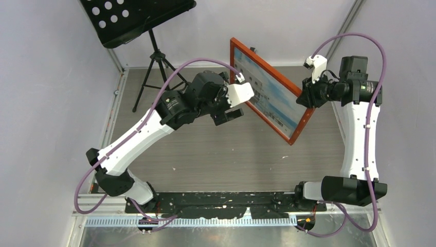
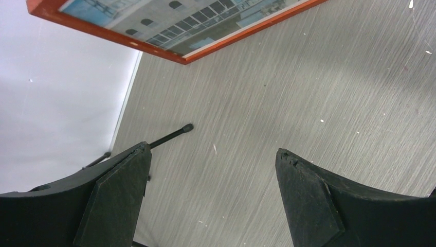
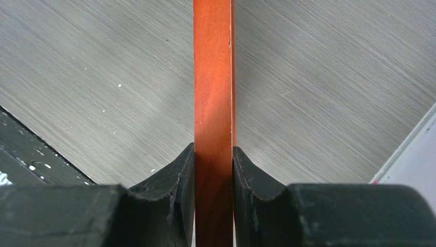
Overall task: Put the photo into the frame
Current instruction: Turn over the photo frame at the center of the board.
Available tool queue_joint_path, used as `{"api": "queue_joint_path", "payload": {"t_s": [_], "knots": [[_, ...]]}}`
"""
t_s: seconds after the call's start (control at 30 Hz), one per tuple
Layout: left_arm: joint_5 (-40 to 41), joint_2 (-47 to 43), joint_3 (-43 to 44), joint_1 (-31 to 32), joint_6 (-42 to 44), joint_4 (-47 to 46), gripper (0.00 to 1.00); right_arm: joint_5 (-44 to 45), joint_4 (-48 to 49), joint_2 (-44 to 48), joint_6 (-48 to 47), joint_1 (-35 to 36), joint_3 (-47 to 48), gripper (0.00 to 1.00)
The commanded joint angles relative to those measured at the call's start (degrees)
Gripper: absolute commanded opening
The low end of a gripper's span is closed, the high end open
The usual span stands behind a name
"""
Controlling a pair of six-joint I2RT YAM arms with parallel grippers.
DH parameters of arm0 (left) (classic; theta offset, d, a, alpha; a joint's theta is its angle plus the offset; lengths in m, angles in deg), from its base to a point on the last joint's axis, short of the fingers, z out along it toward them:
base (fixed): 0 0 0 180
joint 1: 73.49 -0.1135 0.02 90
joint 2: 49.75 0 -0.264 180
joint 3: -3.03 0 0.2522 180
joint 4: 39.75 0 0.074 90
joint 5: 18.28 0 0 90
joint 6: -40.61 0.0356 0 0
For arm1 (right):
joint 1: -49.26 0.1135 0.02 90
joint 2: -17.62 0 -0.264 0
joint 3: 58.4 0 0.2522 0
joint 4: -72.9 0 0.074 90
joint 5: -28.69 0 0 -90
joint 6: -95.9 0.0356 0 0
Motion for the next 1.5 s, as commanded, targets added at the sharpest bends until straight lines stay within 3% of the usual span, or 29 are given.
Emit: {"api": "queue_joint_path", "payload": {"t_s": [0.0, 0.4, 0.77, 1.0, 1.17, 1.33, 1.47], "knots": [[1.1, 2.0, 1.6, -0.2, 0.5, -2.3, 0.91, 3.6, -5.1, -1.2, -4.9, -0.4, 3.3, 0.06], [1.5, 7.2, 8.3, -0.3, 7.8, -7.8, 0.92, -3.8, -18.2, 0.3, -19.1, -0.5, 5.9, 0.05], [0.8, 10.3, 11.4, -4.3, 13.9, -9.2, 0.99, -5.6, -18.8, 3.5, -23.3, -0.6, 3.3, 0.05], [-10.0, 7.6, 6.7, -14.6, 12.2, -12.6, 1.00, -6.6, -18.8, 3.5, -24.2, -0.6, 2.9, 0.05], [-24.0, 6.7, 2.2, -23.4, 11.2, -17.3, 1.00, -7.4, -18.7, 2.7, -24.5, -0.6, 3.3, 0.05], [-40.5, 10.4, 2.0, -32.6, 6.7, -19.3, 0.99, -7.7, -18.8, 1.9, -24.7, -0.6, 2.9, 0.05], [-45.8, 13.7, 2.7, -35.4, 7.1, -21.5, 1.00, -8.3, -18.8, 1.6, -24.7, -0.6, 2.1, 0.05]]}}
